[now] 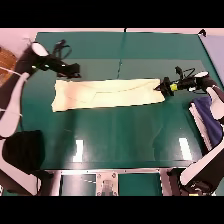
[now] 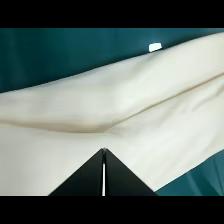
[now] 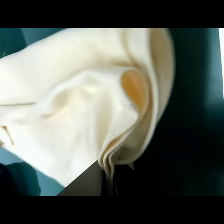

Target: Fold the shirts.

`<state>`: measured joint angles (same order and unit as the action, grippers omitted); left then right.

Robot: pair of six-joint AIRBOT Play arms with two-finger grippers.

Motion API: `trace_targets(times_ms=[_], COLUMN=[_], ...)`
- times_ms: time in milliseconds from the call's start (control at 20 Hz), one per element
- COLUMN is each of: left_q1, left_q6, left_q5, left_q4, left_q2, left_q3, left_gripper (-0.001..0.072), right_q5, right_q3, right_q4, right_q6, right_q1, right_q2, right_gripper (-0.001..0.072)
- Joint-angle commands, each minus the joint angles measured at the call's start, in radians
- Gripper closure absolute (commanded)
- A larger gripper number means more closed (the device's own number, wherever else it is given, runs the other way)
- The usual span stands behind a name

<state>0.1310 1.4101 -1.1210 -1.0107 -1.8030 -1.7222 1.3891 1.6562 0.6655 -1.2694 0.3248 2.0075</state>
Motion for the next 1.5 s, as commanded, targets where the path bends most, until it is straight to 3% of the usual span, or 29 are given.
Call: trace_targets(times_ms=[0,400,650,750,1000,1100,1450], left_q1=[0.154,0.455,0.47,0.431,0.216,0.115,-0.143], left_q6=[-0.004,-0.005,-0.008,-0.041,-0.056,-0.051,-0.05], left_q5=[0.098,0.377,0.383,0.314,-0.13,-0.224,-0.368], left_q4=[0.003,0.18,0.242,0.239,0.223,0.233,0.233], left_q2=[-0.056,-0.235,-0.277,-0.265,-0.242,-0.195,-0.077], left_q3=[-0.001,-0.068,-0.103,-0.134,-0.379,-0.396,-0.383], left_gripper=[0.0684,0.0684,0.0683,0.0683,0.0684,0.0683,0.0683], right_q5=[0.169,0.302,0.302,0.277,0.17,0.089,-0.494], right_q3=[0.095,0.153,0.133,0.097,0.044,0.043,0.044], right_q4=[-0.037,-0.037,-0.033,-0.033,-0.037,-0.037,-0.04], right_q6=[-0.014,-0.078,-0.085,-0.085,-0.111,-0.111,-0.111], right_q1=[-0.01,-0.05,-0.052,-0.062,-0.153,-0.253,-0.731], right_q2=[-0.1,-0.476,-0.513,-0.513,-0.513,-0.513,-0.322], right_gripper=[0.0694,0.0694,0.0693,0.0694,0.0694,0.0694,0.0693])
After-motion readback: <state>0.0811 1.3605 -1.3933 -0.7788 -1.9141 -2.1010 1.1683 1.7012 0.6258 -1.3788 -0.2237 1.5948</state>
